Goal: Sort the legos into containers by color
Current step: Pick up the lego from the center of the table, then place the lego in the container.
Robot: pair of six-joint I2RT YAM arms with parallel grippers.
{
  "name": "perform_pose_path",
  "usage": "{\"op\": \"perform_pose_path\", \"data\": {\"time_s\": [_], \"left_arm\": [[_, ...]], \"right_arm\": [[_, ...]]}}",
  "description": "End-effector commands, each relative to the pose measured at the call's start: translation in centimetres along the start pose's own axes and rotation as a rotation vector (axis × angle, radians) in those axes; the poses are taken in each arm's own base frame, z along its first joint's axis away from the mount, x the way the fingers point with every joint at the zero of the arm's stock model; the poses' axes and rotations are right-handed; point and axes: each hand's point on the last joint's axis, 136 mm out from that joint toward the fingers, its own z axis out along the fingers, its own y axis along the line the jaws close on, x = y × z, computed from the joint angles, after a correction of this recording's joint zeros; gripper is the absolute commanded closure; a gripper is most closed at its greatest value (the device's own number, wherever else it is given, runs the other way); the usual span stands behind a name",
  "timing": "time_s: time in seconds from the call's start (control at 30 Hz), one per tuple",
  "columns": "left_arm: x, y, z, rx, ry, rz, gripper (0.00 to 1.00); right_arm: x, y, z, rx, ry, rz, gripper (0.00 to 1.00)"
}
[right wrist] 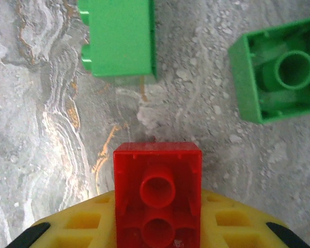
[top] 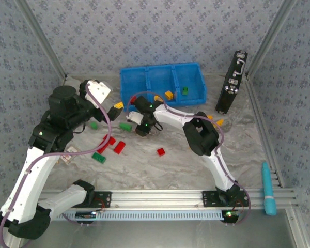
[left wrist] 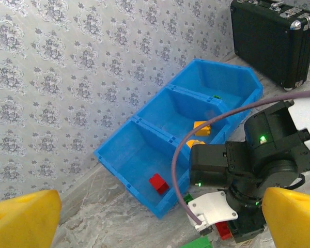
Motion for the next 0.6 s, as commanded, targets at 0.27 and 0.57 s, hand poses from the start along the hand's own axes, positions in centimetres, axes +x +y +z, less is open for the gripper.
{"op": "perform_pose_path", "data": {"time_s": [0.27, 0.57], "left_arm": [[-0.1, 0.7, 1.3, -0.020, -0.002, 0.024, 0.00], [0.4, 0.7, 1.6, -0.019, 0.008, 0.030, 0.00]], "right_arm": [[-9.1, -8.2, -10.5, 0.199, -0.353, 0.124, 0.71], [-13.7, -13.9, -9.2, 0.315, -0.504, 0.252, 0.69]]}}
